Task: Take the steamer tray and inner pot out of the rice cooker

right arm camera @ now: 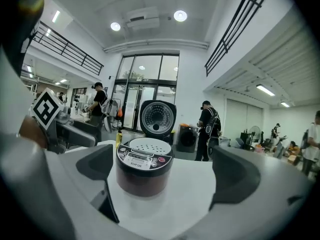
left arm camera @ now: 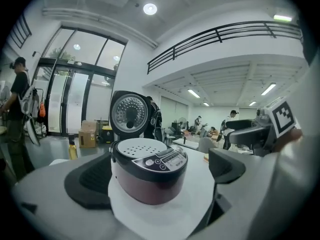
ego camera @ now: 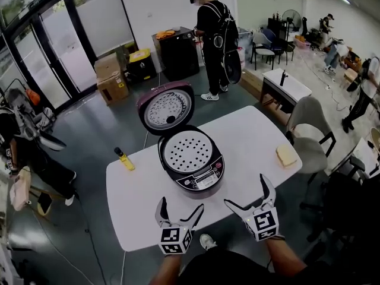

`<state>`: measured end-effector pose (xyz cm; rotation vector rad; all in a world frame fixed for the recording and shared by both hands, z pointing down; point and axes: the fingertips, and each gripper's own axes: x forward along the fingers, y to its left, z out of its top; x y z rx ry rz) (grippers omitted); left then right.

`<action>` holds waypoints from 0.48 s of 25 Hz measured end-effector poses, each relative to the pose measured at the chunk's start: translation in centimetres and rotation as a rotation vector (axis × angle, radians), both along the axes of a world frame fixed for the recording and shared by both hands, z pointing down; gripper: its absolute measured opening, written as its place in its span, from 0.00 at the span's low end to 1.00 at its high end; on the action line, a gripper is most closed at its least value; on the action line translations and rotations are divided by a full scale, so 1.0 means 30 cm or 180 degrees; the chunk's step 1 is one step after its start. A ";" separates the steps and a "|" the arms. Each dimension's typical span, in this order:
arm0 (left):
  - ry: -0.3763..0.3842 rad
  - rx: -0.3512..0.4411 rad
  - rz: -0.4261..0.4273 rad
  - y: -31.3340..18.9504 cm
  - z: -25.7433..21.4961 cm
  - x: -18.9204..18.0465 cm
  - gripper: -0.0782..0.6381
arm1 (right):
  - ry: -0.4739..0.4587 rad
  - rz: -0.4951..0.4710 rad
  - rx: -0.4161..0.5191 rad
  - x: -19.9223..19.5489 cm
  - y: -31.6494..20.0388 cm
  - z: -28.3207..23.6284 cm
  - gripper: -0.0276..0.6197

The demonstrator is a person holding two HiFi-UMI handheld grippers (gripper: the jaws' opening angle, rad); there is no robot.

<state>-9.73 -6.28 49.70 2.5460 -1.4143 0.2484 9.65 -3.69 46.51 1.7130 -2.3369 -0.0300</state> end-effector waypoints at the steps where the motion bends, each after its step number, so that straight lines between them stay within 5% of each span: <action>1: 0.0011 0.0006 -0.0021 -0.032 -0.003 -0.006 0.94 | 0.0006 -0.0023 0.0000 -0.007 -0.041 -0.006 0.96; 12: 0.0006 -0.0006 -0.0092 -0.338 -0.016 -0.073 0.94 | 0.0082 -0.0271 -0.0173 -0.094 -0.382 0.016 0.96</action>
